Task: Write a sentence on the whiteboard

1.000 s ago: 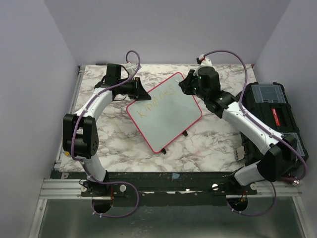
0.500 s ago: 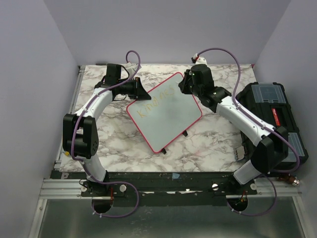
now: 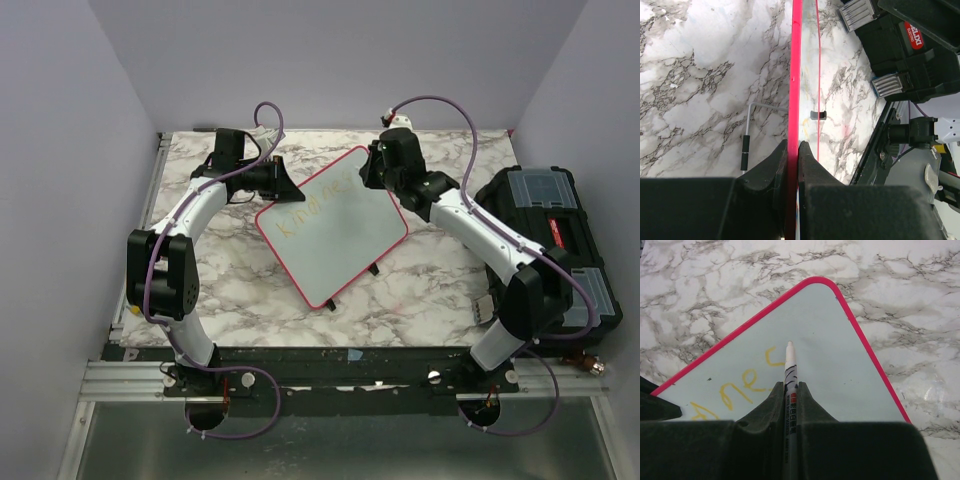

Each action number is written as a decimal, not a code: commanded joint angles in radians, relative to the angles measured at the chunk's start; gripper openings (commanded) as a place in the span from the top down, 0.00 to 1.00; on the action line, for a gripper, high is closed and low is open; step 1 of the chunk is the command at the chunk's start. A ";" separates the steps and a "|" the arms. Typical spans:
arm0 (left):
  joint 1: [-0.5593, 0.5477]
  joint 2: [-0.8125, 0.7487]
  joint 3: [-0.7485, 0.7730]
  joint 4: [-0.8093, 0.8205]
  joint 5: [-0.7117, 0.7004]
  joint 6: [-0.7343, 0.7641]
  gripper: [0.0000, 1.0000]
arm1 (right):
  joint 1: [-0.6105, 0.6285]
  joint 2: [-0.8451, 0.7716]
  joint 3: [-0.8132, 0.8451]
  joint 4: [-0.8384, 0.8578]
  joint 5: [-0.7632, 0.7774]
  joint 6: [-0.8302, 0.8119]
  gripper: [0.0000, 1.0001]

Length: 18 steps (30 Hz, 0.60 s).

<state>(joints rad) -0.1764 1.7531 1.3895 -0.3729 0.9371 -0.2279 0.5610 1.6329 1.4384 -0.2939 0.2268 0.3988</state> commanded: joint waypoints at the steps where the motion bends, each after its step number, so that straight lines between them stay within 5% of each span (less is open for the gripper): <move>1: -0.035 0.014 -0.012 -0.048 -0.032 0.107 1.00 | -0.011 0.024 0.051 -0.019 0.023 -0.013 0.99; 18: -0.035 0.013 -0.013 -0.050 -0.033 0.108 1.00 | -0.021 0.078 0.085 -0.024 0.011 -0.013 0.99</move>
<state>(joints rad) -0.1764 1.7531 1.3895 -0.3725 0.9371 -0.2279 0.5476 1.6890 1.4860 -0.2943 0.2272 0.3927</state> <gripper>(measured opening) 0.097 0.109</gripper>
